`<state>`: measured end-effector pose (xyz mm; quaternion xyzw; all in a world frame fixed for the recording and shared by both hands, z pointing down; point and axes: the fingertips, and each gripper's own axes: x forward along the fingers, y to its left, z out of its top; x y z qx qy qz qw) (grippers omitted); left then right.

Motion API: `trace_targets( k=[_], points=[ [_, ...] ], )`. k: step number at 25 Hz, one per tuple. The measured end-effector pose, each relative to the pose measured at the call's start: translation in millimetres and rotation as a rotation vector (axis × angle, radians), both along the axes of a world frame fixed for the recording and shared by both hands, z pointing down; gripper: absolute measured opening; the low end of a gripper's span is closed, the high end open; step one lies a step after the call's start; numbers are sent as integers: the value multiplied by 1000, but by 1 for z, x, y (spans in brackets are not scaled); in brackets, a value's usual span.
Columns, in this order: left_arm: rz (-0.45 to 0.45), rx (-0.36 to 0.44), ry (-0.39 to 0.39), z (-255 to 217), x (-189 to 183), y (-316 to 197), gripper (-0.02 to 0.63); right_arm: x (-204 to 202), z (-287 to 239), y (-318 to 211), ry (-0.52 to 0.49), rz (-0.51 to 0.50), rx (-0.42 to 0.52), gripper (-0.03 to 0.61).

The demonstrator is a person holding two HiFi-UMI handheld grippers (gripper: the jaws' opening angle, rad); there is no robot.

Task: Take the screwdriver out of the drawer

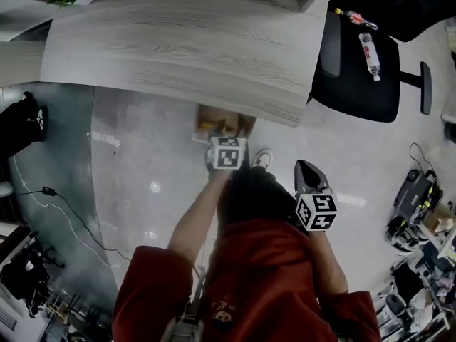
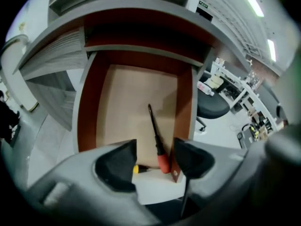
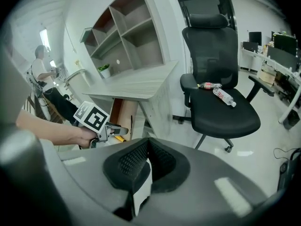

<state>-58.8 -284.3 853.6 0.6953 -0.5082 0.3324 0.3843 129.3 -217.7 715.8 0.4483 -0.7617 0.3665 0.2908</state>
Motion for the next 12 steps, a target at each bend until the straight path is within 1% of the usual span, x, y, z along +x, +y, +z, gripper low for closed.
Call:
trace_targets(
  k=[2, 6, 12],
  points=[
    [-2, -15, 9, 11, 1, -4, 241, -1, 6, -3, 5, 4, -8, 0],
    [-37, -52, 29, 28, 2, -7, 232, -5, 10, -3, 3, 14, -29, 0],
    [-41, -66, 49, 42, 9, -10, 225, -9, 17, -4, 11, 13, -38, 0]
  ],
)
